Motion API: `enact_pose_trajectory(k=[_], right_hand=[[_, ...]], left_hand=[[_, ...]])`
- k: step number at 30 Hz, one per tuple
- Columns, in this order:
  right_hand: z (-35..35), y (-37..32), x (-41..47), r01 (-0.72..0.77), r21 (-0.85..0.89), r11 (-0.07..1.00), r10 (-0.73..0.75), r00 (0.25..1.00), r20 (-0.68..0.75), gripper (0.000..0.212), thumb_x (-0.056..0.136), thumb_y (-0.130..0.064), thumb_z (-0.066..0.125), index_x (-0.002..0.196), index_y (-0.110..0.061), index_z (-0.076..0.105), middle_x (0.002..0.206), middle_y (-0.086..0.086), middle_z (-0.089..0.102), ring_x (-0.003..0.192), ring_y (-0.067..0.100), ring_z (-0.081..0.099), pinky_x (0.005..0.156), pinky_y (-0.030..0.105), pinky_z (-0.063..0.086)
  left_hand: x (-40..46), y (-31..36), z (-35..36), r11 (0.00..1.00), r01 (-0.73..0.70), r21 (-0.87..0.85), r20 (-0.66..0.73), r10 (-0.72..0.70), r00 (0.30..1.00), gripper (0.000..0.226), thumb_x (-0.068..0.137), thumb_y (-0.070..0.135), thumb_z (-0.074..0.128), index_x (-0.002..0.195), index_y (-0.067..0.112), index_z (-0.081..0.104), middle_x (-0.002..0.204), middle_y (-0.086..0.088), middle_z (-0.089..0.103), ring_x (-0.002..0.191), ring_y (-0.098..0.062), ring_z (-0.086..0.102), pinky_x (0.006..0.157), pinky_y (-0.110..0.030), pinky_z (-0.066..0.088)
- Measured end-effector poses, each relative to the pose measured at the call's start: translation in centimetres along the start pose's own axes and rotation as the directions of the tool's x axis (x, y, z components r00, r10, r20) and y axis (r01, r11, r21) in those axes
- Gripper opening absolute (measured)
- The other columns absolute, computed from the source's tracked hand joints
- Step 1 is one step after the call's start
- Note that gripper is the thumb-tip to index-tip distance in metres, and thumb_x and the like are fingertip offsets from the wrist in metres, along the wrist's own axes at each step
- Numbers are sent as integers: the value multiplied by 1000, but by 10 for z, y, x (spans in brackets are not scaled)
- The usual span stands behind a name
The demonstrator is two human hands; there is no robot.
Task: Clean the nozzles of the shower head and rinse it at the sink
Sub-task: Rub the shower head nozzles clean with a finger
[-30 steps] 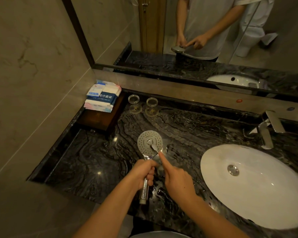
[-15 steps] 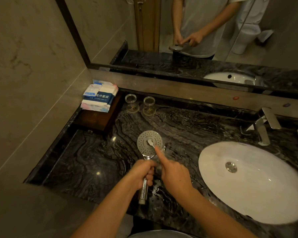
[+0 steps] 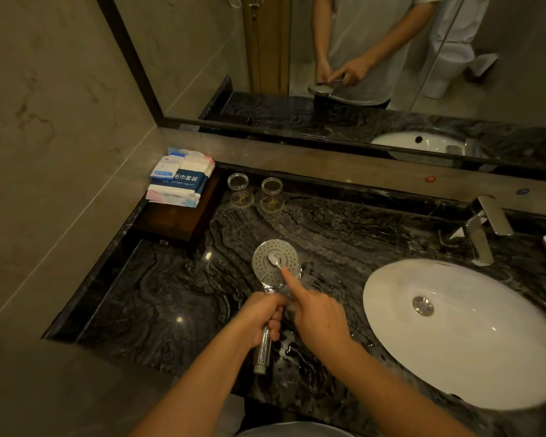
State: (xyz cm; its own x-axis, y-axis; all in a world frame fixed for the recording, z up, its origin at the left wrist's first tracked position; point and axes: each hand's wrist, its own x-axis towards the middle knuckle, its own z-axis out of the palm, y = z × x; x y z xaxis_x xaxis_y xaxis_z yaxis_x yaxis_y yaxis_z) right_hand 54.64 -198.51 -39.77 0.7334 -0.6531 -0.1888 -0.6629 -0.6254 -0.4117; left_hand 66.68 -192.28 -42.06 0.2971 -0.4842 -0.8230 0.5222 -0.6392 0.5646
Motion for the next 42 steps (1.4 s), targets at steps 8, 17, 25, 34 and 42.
enact_pose_trajectory(k=[8, 17, 25, 34, 42], right_hand=[[3, 3, -8, 17, 26, 1000, -18, 1000, 17, 76, 101, -21, 41, 149, -55, -8, 91, 6, 65, 80, 25, 63, 64, 37, 45], [4, -3, -6, 54, 6, 999, -54, 998, 27, 81, 98, -18, 41, 147, -57, -11, 96, 7, 66, 82, 27, 64, 67, 38, 50], [-3, -2, 6, 96, -35, 995, -96, 995, -14, 76, 99, -19, 40, 151, -52, -4, 94, 8, 65, 81, 29, 64, 66, 38, 47], [6, 7, -9, 92, -54, 994, -91, 995, 34, 81, 99, -19, 41, 150, -53, -11, 97, 6, 65, 81, 27, 65, 65, 37, 46], [7, 13, 1, 68, -29, 997, -70, 996, -49, 81, 99, -20, 40, 144, -57, -15, 93, 4, 64, 77, 25, 63, 66, 41, 53]], left_hand=[[0, -8, 3, 998, 21, 51, -15, -20, 1000, 30, 89, 14, 63, 63, 14, 48, 47, 0, 36, 36, -13, 29, 41, -21, 27], [2, 0, 1, 999, -52, 13, -43, 52, 998, 32, 93, 19, 60, 63, 15, 47, 45, 1, 35, 35, -12, 29, 40, -20, 27], [2, -5, 1, 997, -48, 56, -53, 51, 997, 29, 89, 15, 61, 64, 14, 46, 44, 2, 35, 34, -12, 27, 41, -19, 25], [5, 0, -4, 1000, -1, -12, -16, 0, 1000, 29, 87, 11, 62, 62, 15, 47, 47, 2, 34, 36, -12, 28, 40, -20, 28], [7, -1, 3, 996, 48, -71, 28, -46, 999, 34, 88, 10, 58, 58, 17, 44, 46, 3, 30, 33, -10, 25, 40, -16, 26]])
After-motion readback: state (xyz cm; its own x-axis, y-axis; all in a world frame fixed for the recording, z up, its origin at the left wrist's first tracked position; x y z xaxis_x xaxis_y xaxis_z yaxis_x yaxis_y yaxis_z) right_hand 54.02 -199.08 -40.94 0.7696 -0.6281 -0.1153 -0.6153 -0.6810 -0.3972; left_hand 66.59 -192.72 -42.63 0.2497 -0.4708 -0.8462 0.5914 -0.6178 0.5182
